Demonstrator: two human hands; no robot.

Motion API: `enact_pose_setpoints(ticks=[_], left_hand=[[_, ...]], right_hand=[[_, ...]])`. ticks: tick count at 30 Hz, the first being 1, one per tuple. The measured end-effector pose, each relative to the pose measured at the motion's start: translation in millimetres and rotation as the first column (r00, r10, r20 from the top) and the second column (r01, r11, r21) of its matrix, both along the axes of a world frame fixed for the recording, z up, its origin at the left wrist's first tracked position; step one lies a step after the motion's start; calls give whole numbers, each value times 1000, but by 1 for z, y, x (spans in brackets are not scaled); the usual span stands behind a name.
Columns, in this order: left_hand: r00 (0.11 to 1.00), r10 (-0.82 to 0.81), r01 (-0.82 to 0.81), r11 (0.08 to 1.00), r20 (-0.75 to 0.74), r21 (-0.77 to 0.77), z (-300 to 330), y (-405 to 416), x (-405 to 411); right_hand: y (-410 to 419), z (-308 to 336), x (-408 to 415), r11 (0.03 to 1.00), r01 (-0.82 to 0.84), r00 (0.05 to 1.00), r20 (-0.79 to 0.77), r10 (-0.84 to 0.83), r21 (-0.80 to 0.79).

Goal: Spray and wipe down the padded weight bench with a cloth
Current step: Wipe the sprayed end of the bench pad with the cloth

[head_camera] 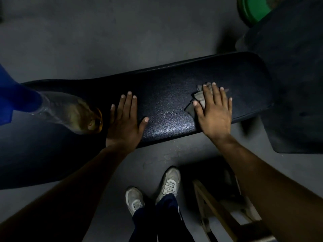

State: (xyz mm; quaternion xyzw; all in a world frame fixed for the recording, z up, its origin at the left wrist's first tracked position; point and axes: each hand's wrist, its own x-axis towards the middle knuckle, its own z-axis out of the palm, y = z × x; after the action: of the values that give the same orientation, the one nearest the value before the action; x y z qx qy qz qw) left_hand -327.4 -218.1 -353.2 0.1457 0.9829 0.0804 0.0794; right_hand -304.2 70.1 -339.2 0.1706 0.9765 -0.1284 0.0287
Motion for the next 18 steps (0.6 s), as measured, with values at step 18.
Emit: enact_pose_setpoints(ticks=[18], left_hand=[[997,10,-14,998,75,58,4,-3,2]], right_hand=[[-78,2,11,981,-179,980,-104,170,-78]])
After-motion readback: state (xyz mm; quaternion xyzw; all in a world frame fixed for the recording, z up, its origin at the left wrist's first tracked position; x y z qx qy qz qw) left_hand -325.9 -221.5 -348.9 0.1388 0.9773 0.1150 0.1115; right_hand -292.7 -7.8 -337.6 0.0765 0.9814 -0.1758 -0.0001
